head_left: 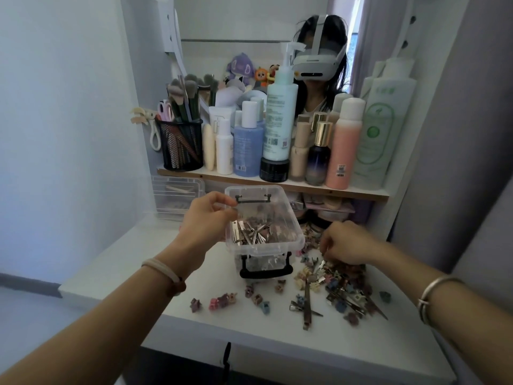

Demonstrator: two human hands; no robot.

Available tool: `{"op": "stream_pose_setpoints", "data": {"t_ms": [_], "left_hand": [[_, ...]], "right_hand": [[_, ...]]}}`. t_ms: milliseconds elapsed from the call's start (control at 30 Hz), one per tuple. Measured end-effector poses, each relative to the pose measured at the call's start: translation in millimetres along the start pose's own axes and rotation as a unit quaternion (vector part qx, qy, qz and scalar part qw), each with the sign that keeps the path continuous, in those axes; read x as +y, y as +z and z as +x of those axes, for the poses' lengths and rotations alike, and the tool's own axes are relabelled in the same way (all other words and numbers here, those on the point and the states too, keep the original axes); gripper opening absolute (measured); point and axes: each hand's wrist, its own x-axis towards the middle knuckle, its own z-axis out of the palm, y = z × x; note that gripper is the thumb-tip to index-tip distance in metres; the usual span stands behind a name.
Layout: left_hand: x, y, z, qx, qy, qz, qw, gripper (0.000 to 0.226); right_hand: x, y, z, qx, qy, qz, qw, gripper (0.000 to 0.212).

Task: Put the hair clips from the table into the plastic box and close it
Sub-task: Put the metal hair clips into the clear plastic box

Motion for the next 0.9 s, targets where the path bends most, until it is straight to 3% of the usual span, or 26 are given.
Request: {"op": "stream_pose_setpoints", "data": {"t_ms": [100, 167, 233, 300, 367, 433, 533, 600, 667, 767, 900], "left_hand": [[2, -1, -1, 0.0, 0.001, -0.006, 1.0, 0.016], [3, -2, -1, -0.001, 0.003, -0.004, 1.0, 0.015], [3, -1, -2, -0.005, 0.005, -0.001, 1.0, 0.016], [4, 0, -3, -0.012, 0.006, 0.001, 1.0, 0.016], [5, 1, -4, -0.02, 0.005, -0.001, 1.0, 0.016], [6, 3, -5, -0.023, 0.002, -0.005, 1.0, 0.016], [6, 2, -6, -0.019, 0.003, -0.003, 1.0, 0.017], [6, 0, -6, -0.011, 0.004, -0.001, 1.0, 0.017], [6, -2, -6, -0.006, 0.004, -0.002, 1.0, 0.017], [6, -2, -6, -0.007, 0.001, -0.005, 1.0, 0.016], [4, -4, -6, -0.003, 0.0, 0.003, 1.0, 0.016]], "right_hand": [[-1, 2, 3, 0.016, -0.006, -0.035, 0.999, 0.019], [-5, -5, 3, 0.091, -0.003, -0.017, 0.996, 0.018], [-14, -23, -1, 0.226, -0.013, 0.115, 0.967, 0.015], [-30, -48, -8, 0.298, -0.046, 0.309, 0.902, 0.012], [-47, -65, -16, 0.257, -0.097, 0.473, 0.837, 0.007], [-58, -69, -21, 0.167, -0.13, 0.534, 0.819, 0.006], [-50, -62, -19, 0.124, -0.097, 0.458, 0.875, 0.01], [-35, -55, -18, 0.111, -0.049, 0.341, 0.932, 0.009], [-19, -41, -18, 0.022, -0.026, 0.186, 0.982, 0.012], [-8, -16, -18, -0.132, -0.03, 0.024, 0.99, 0.033], [-10, -3, -13, -0.12, -0.024, 0.015, 0.992, 0.038]]}}
